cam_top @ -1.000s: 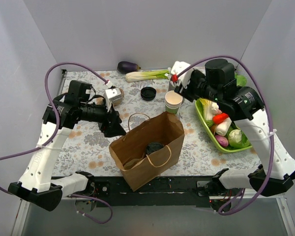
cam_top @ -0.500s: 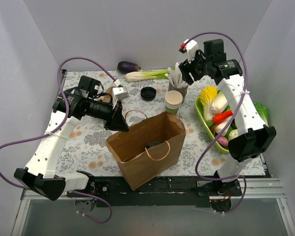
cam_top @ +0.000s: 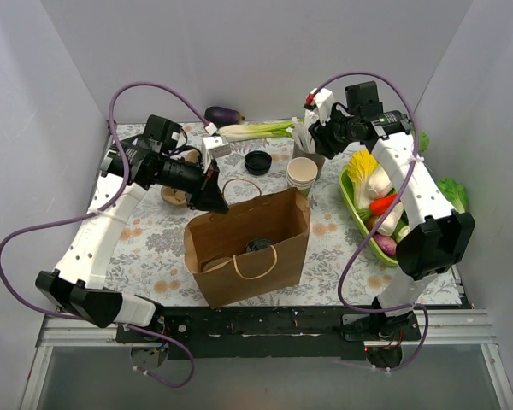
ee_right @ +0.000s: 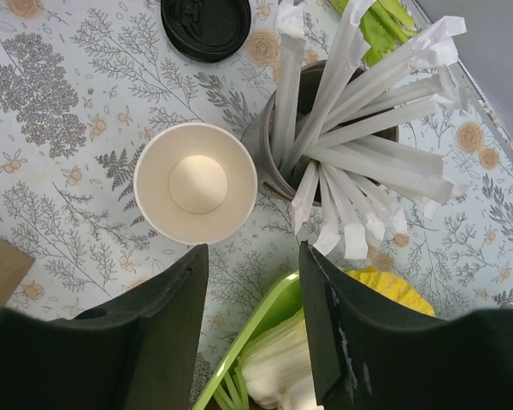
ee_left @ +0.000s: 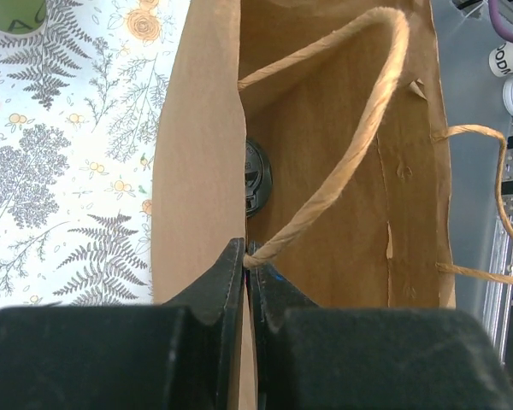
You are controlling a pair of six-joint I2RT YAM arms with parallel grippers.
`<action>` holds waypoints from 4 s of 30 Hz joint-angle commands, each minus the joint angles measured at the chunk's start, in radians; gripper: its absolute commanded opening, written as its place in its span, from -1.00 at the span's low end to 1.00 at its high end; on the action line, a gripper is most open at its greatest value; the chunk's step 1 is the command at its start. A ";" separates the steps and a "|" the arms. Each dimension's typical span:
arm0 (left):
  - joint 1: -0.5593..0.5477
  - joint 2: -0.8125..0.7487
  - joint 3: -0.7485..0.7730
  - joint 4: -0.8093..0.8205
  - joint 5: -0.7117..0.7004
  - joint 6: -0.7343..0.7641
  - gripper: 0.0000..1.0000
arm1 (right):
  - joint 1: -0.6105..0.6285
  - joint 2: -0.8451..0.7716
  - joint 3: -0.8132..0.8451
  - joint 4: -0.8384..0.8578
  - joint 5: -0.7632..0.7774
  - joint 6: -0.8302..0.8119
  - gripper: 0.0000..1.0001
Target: Pack the takeout coffee
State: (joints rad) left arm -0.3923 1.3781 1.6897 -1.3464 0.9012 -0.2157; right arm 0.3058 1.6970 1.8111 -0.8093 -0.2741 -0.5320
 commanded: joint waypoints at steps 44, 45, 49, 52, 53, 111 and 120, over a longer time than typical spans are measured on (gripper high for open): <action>-0.002 -0.073 0.140 0.182 -0.260 -0.114 0.15 | -0.008 -0.164 0.224 -0.073 0.015 0.015 -0.97; -0.002 -0.073 0.145 0.188 -0.268 -0.117 0.15 | -0.008 -0.175 0.240 -0.082 0.004 0.018 -0.97; -0.002 -0.068 0.153 0.225 -0.309 -0.134 0.18 | -0.008 -0.270 0.278 -0.114 -0.042 0.041 -0.97; 0.000 -0.056 0.159 0.243 -0.327 -0.143 0.19 | -0.008 -0.350 0.277 -0.123 -0.077 0.061 -0.97; -0.002 -0.051 0.163 0.251 -0.343 -0.148 0.19 | -0.008 -0.368 0.277 -0.126 -0.082 0.072 -0.97; -0.235 0.160 0.375 0.256 0.033 -0.136 0.56 | -0.034 -0.671 -0.082 -0.129 -0.511 0.257 -0.97; -0.249 0.210 0.381 0.237 0.011 -0.087 0.54 | -0.034 -0.668 -0.150 -0.128 -0.476 0.225 -0.97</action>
State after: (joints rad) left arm -0.6434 1.5982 2.0575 -1.1019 0.9051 -0.3401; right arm 0.2749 1.0382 1.6672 -0.9489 -0.7551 -0.2844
